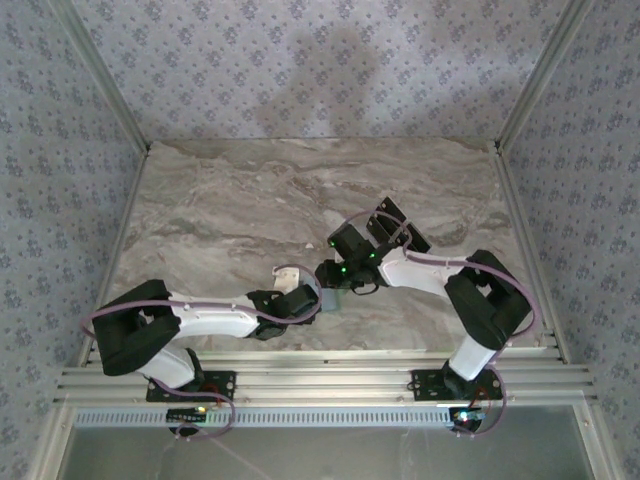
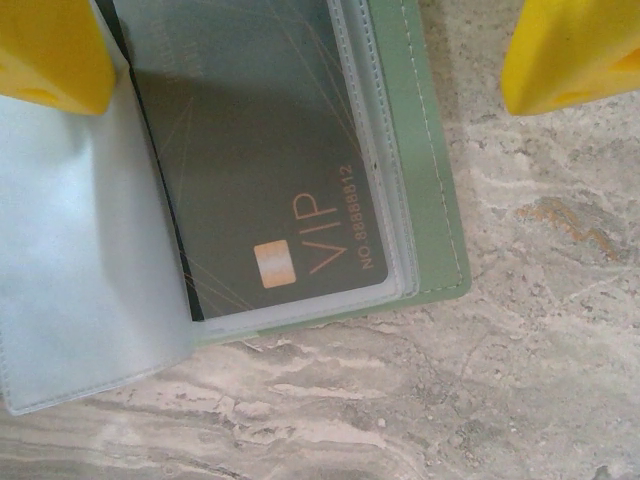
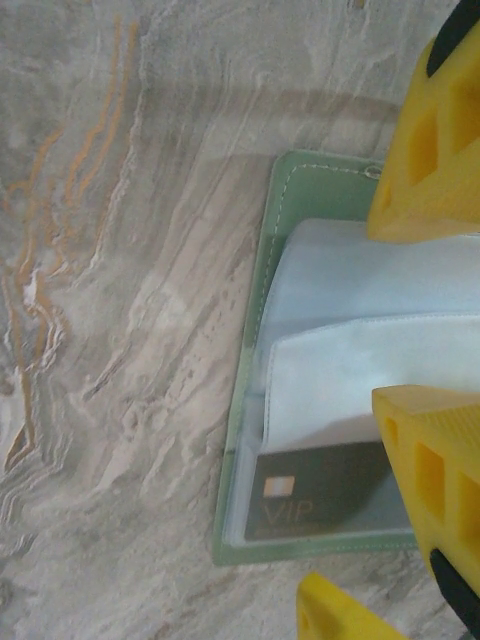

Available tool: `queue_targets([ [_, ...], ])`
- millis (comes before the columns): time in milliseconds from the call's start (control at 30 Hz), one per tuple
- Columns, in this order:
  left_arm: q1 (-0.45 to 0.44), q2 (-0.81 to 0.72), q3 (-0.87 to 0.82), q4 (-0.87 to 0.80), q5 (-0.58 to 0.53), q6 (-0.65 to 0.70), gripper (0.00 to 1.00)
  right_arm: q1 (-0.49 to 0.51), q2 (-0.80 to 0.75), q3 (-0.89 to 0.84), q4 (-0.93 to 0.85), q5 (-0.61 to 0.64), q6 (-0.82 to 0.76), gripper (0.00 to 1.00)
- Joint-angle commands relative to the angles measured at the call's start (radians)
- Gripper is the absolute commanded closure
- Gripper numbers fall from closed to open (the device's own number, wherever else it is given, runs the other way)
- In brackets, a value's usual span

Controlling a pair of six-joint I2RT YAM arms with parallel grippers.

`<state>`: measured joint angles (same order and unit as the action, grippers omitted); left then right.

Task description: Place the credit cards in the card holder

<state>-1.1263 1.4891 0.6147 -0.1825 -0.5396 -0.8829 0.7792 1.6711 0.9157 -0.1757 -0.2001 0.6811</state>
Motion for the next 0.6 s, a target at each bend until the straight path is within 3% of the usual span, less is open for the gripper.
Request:
queue_targets([
  [0,-0.007,0.017,0.016,-0.033,-0.017,-0.007,0.01,0.010,0.030,-0.009,0.018,-0.015,0.018,0.56],
  [567,-0.010,0.008,0.011,-0.035,-0.019,-0.011,0.01,0.064,0.081,0.042,0.029,-0.031,0.020,0.56],
])
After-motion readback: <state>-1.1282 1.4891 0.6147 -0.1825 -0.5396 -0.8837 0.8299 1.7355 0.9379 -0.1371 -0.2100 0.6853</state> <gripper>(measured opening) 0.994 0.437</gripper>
